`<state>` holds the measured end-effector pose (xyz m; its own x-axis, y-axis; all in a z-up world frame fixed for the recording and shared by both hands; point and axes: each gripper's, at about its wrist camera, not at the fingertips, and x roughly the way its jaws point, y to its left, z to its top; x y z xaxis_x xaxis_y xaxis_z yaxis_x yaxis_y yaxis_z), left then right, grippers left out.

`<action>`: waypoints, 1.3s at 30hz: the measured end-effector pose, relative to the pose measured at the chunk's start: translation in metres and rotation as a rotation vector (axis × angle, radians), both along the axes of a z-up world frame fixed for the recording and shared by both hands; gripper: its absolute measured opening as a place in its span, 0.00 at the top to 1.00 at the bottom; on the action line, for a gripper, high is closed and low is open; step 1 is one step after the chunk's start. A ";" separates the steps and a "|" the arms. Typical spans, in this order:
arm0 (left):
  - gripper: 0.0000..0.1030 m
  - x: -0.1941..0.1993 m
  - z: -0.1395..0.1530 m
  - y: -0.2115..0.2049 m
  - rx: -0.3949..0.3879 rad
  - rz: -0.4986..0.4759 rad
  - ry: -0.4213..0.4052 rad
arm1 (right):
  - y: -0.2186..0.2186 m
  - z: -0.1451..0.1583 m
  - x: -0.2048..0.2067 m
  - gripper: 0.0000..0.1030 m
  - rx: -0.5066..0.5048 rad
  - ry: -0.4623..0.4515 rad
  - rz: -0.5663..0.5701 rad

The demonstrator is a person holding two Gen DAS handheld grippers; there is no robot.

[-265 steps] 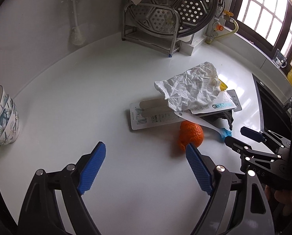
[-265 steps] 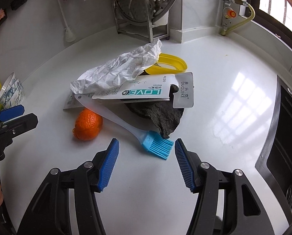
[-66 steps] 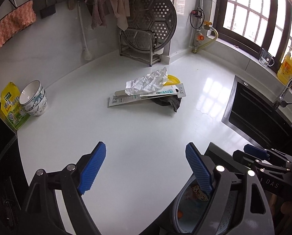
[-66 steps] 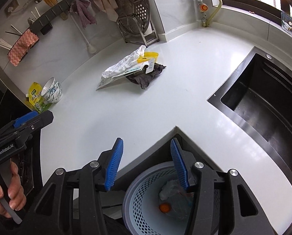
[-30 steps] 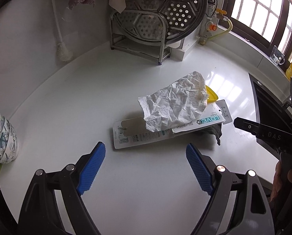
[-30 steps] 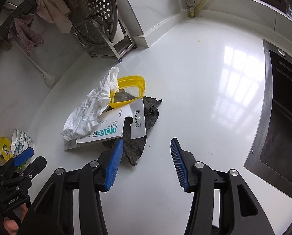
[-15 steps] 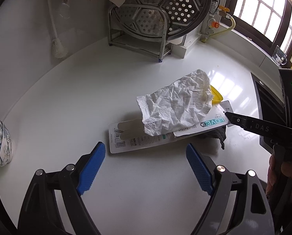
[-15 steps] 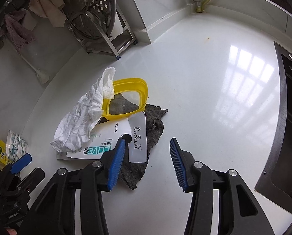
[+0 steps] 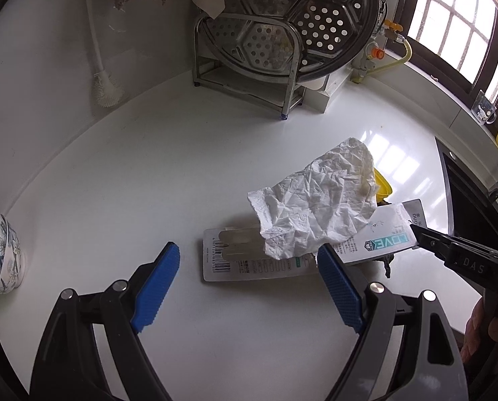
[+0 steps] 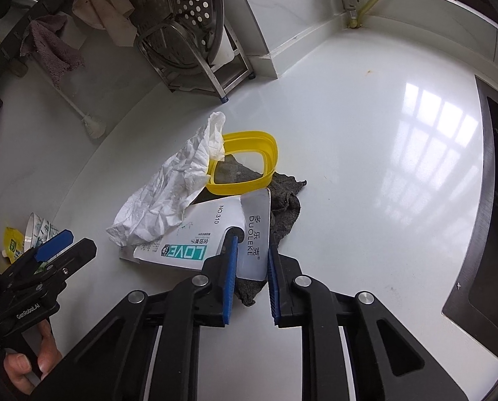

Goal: Collect trash
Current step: 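Grasp the LOVE card package with right tool while left tool grasps the white paper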

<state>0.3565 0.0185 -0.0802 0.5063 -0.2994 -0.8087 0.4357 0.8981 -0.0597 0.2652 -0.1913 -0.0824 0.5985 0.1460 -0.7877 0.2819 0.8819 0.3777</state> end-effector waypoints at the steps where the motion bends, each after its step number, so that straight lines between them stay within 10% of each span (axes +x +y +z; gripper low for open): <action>1: 0.20 0.001 0.000 -0.001 -0.001 -0.001 0.000 | -0.002 0.000 -0.004 0.85 -0.002 0.000 -0.006; 39: 0.13 0.002 -0.032 -0.092 0.012 -0.209 -0.006 | -0.025 -0.021 -0.116 0.85 0.056 0.072 -0.143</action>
